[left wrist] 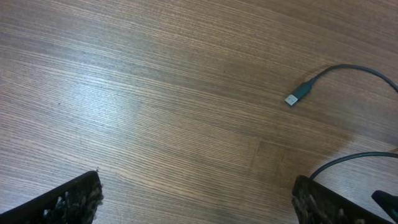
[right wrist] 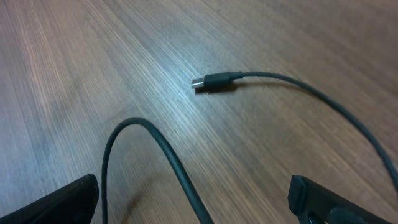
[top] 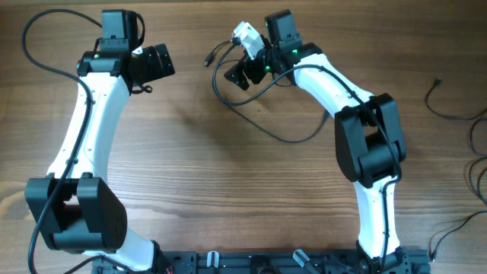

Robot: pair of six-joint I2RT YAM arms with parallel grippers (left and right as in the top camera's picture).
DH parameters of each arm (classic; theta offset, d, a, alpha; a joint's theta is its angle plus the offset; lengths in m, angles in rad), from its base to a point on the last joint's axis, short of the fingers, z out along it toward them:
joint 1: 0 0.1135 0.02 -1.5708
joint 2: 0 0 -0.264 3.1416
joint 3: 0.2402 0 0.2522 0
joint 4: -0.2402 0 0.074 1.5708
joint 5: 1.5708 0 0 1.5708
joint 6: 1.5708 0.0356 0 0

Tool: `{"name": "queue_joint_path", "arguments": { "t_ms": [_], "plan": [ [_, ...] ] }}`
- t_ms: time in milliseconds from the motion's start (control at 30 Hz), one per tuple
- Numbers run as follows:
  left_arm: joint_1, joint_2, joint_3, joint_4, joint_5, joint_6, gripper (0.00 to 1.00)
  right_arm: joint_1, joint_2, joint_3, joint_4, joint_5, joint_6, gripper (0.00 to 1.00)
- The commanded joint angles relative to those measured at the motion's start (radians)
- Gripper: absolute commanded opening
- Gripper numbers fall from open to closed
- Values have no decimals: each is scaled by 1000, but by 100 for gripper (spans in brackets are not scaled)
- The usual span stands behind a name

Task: Untangle cables

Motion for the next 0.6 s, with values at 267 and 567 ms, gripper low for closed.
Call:
{"name": "queue_joint_path", "arguments": {
  "t_ms": [267,567],
  "plan": [
    [-6,-21,-1,-13,79,-12,100,-5,-1,18,-96,21,287,4],
    [-10,-21,-1,-38,89,-12,100,-14,-404,25,-212,254,292,4]
  ]
}}
